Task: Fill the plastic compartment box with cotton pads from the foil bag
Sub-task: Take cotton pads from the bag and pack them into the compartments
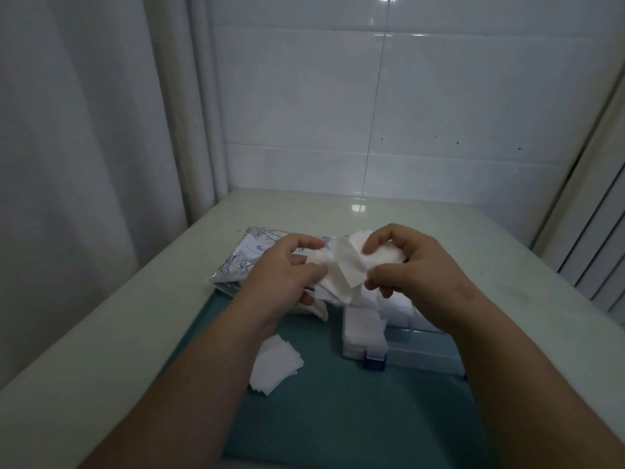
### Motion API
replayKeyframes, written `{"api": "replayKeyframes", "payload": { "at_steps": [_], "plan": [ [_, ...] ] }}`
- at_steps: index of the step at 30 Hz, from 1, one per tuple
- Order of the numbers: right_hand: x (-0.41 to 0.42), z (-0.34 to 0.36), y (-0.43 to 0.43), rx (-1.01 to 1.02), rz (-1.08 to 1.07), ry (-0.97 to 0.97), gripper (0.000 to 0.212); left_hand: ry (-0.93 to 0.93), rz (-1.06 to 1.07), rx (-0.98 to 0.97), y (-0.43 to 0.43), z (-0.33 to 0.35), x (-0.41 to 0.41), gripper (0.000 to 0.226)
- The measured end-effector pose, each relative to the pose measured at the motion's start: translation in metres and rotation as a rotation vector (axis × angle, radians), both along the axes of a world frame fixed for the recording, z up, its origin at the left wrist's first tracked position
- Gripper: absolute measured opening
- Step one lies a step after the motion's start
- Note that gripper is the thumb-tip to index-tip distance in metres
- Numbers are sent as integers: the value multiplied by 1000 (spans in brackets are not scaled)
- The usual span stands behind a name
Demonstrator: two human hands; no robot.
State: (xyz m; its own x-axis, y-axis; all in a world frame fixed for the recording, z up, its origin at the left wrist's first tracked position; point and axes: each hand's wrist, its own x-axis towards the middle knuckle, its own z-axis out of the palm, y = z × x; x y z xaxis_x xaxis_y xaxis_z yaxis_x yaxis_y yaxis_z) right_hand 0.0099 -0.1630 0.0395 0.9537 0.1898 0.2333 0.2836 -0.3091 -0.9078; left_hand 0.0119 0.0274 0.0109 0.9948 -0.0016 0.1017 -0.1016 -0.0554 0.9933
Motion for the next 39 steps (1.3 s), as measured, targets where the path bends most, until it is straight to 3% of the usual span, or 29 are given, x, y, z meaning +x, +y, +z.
{"api": "replayKeyframes", "payload": {
  "at_steps": [6, 13, 17, 20, 25, 30, 33, 39],
  "plan": [
    [3, -5, 5, -281, -74, -60, 33, 26, -34, -70, -2, 1, -1, 31],
    [2, -3, 4, -329, -89, -78, 35, 30, -44, -100, -2, 3, -3, 32],
    [2, -4, 4, -346, -100, -109, 36, 52, -55, -171, -4, 4, -4, 20],
    [3, -4, 4, -358, -88, -122, 35, 28, -60, -117, -5, 2, -3, 24],
    [4, -6, 1, -174, -69, -129, 12, 11, 75, -8, -2, -7, 4, 38],
    [5, -3, -1, -74, -134, -174, 17, -35, 63, 68, -2, -7, 5, 30],
    [2, -4, -1, -42, -85, -97, 38, -51, 51, 61, -3, -7, 3, 25],
    [3, -8, 5, -105, -6, -70, 25, -12, 13, 4, -5, -6, 2, 10]
  ]
}}
